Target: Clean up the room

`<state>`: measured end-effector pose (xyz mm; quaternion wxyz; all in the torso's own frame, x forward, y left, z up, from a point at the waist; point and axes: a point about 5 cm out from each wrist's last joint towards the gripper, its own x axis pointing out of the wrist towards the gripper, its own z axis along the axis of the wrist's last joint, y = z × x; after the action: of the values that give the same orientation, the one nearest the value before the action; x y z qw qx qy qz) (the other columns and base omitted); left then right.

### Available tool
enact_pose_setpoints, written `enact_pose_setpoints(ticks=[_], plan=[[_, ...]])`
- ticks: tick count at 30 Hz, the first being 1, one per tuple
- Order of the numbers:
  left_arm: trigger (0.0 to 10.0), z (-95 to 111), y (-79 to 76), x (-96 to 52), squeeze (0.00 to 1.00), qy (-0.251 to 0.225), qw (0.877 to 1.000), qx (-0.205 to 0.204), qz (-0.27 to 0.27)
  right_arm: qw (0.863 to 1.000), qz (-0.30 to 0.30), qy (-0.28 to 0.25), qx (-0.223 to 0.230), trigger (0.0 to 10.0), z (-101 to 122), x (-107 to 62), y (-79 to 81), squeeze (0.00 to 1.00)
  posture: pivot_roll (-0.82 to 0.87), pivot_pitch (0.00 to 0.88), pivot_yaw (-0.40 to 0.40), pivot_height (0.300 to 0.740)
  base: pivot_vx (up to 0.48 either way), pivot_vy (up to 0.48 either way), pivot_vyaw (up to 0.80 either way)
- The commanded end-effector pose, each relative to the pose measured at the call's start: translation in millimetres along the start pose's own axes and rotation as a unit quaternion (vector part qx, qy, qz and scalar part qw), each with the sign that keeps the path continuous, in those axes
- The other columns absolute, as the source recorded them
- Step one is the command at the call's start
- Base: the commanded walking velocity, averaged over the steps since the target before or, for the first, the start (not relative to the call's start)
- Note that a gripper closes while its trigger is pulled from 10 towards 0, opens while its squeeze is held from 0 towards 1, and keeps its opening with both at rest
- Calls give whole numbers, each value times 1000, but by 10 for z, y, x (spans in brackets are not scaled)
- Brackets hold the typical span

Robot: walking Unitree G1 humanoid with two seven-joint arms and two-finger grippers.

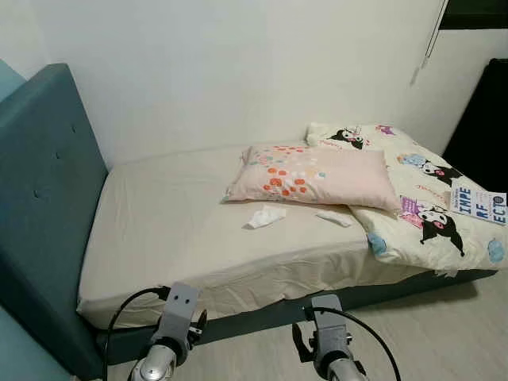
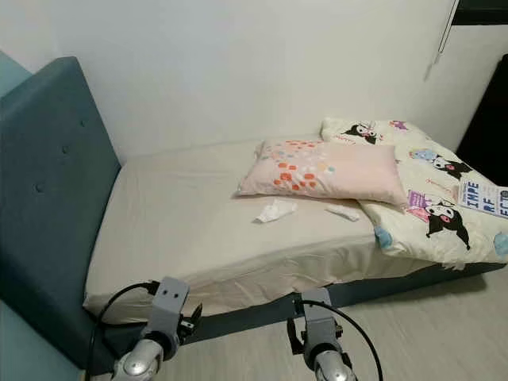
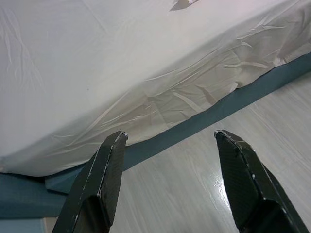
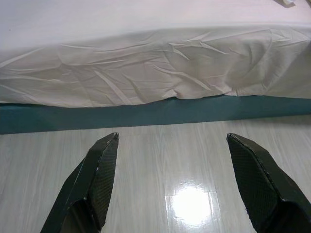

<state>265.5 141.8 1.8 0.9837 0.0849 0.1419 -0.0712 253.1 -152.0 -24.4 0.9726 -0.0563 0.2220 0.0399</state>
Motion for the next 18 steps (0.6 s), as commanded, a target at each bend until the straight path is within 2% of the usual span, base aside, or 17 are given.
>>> enact_pose_setpoints(ticks=[1,12,13,14,15,16,18], plan=[[10000,-33,15,-9,0,10,1000,3,-1,1000,0,7,4,10000,-24,-3,18,0,-29,20,-7,740,0,0,0],[10000,-34,18,-10,0,11,1000,3,-1,1000,1,8,4,10000,-25,-3,21,0,-29,22,-7,740,0,0,0],[10000,-183,-19,-34,0,60,998,29,-20,997,15,71,-17,10000,-175,-17,46,0,-28,20,-6,740,0,0,0],[10000,-272,-33,-56,0,89,995,44,-28,992,26,116,-36,10000,-283,-39,63,0,-28,20,-6,740,0,0,0],[10000,-360,-44,-87,0,114,991,57,-36,982,48,172,-64,10000,-431,-93,92,0,-30,18,-5,740,0,0,0],[10000,-360,-44,-87,0,114,991,57,-36,982,48,172,-64,10000,-431,-93,92,0,-30,18,-5,740,0,0,0],[10000,-498,-77,-155,0,154,985,67,-50,957,95,253,-102,10000,-704,-250,140,0,-23,18,-8,740,0,0,0]])
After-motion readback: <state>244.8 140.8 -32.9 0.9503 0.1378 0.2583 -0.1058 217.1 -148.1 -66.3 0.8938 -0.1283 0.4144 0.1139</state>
